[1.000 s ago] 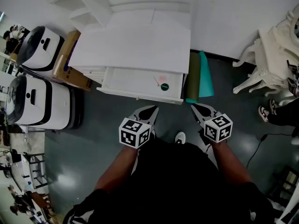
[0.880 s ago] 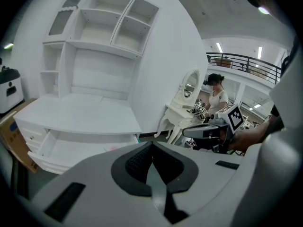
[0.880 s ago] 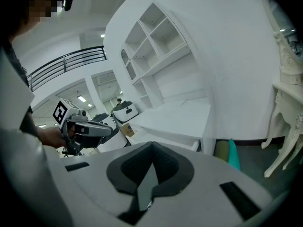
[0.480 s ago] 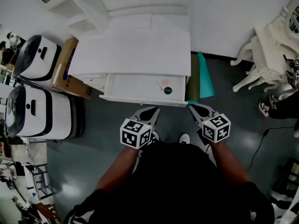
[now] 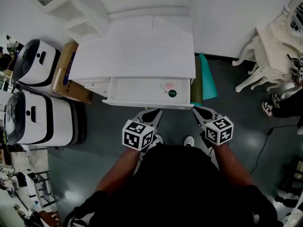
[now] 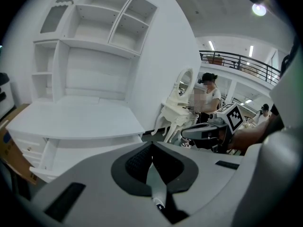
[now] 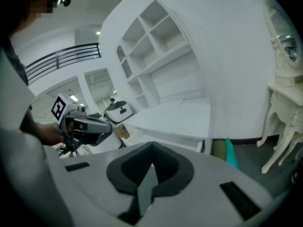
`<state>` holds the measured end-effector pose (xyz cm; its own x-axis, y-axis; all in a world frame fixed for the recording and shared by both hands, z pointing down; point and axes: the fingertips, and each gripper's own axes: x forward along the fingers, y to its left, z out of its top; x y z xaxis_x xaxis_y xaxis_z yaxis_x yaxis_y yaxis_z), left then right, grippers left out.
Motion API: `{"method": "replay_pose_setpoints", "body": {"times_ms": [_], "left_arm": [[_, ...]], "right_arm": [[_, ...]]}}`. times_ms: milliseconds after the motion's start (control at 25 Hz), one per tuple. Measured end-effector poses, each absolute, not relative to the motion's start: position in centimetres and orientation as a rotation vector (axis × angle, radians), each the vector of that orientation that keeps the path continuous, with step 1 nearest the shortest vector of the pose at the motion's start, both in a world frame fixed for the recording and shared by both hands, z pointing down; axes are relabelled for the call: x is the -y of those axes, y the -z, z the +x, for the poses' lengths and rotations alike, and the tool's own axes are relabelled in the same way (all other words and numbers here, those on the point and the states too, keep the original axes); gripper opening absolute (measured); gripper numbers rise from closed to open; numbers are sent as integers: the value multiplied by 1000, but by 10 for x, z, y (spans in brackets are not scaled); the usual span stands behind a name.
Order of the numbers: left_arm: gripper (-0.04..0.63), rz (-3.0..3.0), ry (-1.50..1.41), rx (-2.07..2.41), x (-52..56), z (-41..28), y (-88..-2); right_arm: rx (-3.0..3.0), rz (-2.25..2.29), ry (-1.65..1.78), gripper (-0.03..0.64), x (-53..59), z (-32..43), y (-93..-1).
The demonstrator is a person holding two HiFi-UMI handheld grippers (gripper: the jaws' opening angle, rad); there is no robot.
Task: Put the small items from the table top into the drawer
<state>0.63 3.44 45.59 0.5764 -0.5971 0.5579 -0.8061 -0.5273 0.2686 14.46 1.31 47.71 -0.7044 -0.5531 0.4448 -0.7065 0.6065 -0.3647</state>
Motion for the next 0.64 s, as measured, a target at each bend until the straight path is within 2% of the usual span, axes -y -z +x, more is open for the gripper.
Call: {"method": "replay_pose_setpoints", "body": {"times_ms": [640], "left_arm": [[9,2325,-545,1097,-28,-6,-455]], "right_arm": [[2522,1065,-756,25,-8,138,-479]]}}
